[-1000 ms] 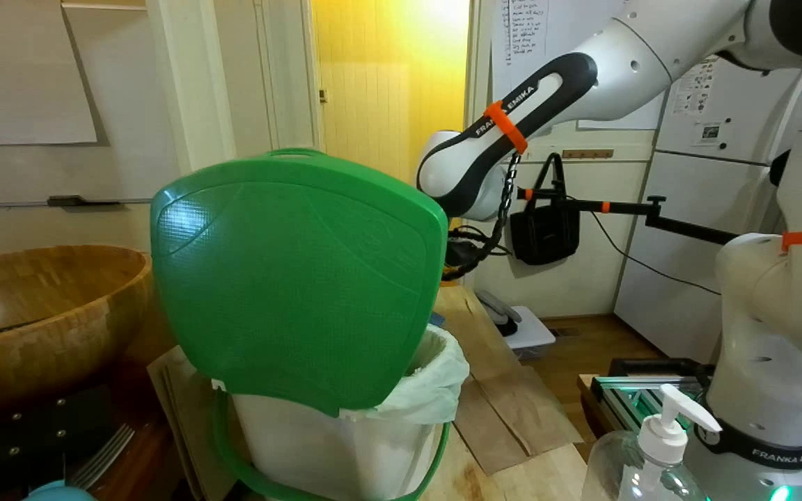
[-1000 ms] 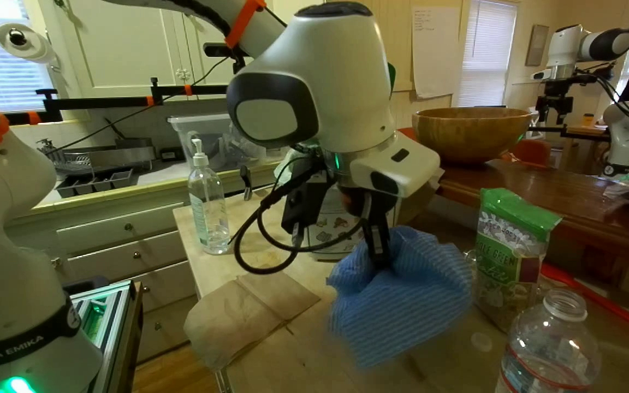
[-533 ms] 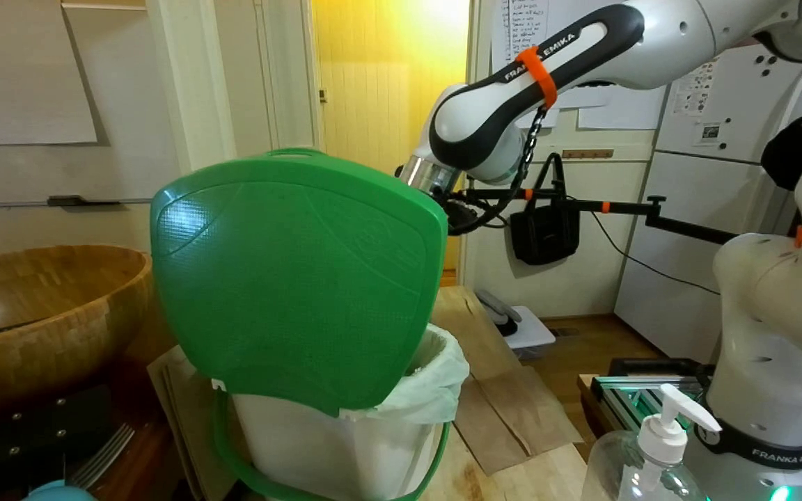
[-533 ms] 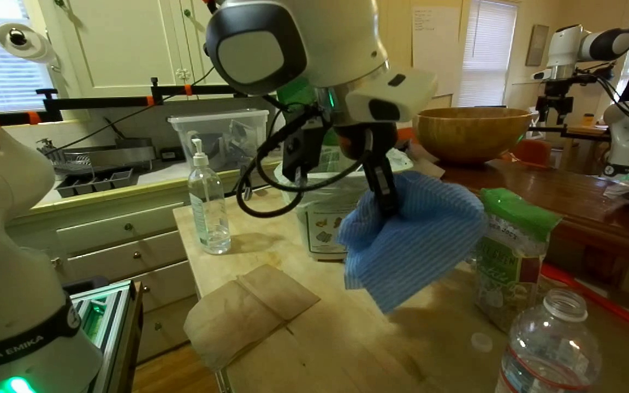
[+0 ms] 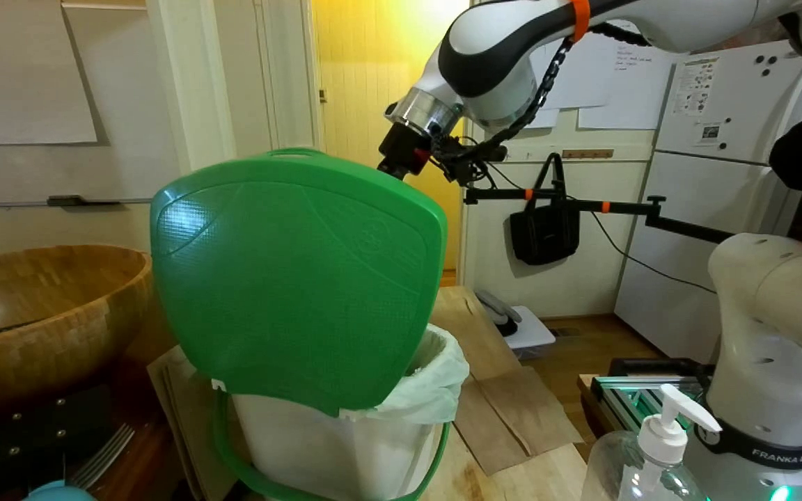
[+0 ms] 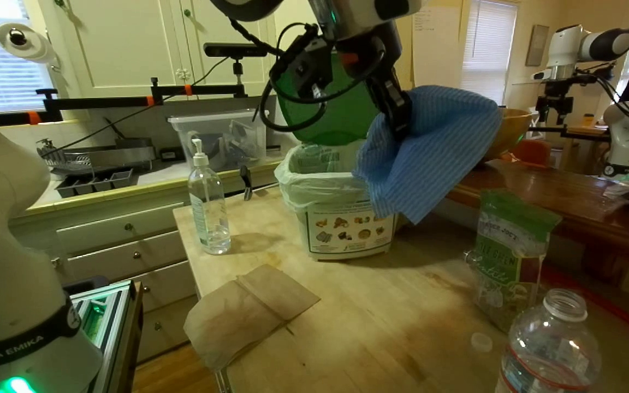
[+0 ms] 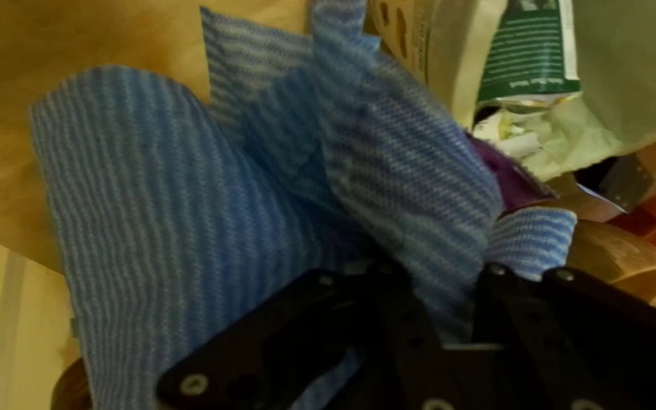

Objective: Open the bin, take the blue object and then put it back, then close the bin

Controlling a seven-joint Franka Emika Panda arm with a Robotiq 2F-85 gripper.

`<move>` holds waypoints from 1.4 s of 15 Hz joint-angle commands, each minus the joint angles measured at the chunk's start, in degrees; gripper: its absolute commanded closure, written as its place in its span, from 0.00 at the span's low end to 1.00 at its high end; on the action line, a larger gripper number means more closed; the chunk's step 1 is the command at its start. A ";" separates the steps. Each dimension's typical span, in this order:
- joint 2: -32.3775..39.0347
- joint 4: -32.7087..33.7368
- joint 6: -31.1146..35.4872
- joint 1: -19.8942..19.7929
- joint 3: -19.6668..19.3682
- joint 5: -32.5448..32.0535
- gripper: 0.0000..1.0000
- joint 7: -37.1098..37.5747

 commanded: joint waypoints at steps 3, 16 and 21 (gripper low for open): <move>0.00 3.93 -6.14 6.45 -1.27 12.02 0.96 -7.87; 7.33 5.37 -25.21 6.33 2.49 19.52 0.96 -15.94; 11.06 4.86 -23.74 5.29 4.53 15.85 0.96 -16.09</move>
